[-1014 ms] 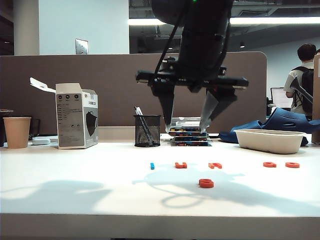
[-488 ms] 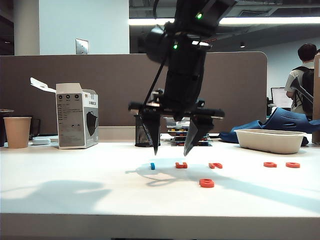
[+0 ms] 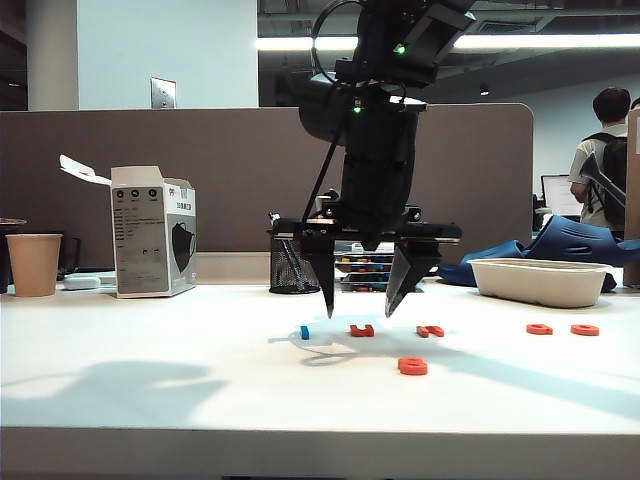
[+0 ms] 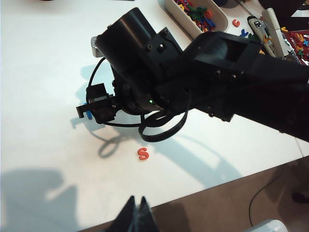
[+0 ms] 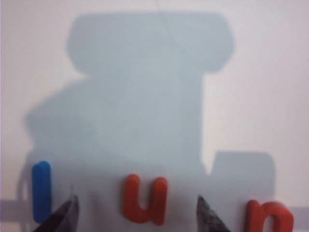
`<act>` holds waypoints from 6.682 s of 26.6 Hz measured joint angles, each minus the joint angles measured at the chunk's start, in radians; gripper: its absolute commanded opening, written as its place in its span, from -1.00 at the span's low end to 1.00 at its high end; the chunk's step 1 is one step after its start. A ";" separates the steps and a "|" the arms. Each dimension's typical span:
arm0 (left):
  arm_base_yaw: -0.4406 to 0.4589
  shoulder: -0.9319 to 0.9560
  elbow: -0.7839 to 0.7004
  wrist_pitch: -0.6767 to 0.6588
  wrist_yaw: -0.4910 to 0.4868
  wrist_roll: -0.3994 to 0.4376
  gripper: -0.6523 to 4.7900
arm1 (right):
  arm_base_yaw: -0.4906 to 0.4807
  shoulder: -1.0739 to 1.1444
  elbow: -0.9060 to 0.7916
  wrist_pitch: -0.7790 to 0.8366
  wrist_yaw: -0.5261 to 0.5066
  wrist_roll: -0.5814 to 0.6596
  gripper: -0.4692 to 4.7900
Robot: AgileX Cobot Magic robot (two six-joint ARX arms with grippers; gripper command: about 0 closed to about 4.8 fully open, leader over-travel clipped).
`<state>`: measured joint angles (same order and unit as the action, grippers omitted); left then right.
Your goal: Select the appropriate letters from the row of letter magnets placed on the table to arrange into the word "sun".
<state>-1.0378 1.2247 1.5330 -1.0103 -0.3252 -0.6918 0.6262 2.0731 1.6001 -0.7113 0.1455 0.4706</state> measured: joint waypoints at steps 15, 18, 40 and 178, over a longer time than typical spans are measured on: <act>0.000 0.000 0.000 0.000 0.000 0.000 -0.78 | 0.001 0.034 0.003 -0.015 -0.010 -0.001 -0.07; 0.000 0.000 0.000 0.000 0.000 0.000 -0.78 | 0.000 0.034 0.003 -0.016 -0.011 -0.001 -0.16; 0.000 0.000 0.000 0.000 0.000 0.000 -0.78 | 0.000 0.034 0.004 -0.012 -0.008 -0.001 -0.43; 0.000 0.000 0.000 -0.005 0.015 0.000 -0.78 | -0.141 -0.273 -0.283 0.103 -0.042 -0.078 0.07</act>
<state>-1.0378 1.2247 1.5330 -1.0149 -0.3099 -0.6918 0.4850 1.8000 1.3170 -0.6083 0.1032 0.3927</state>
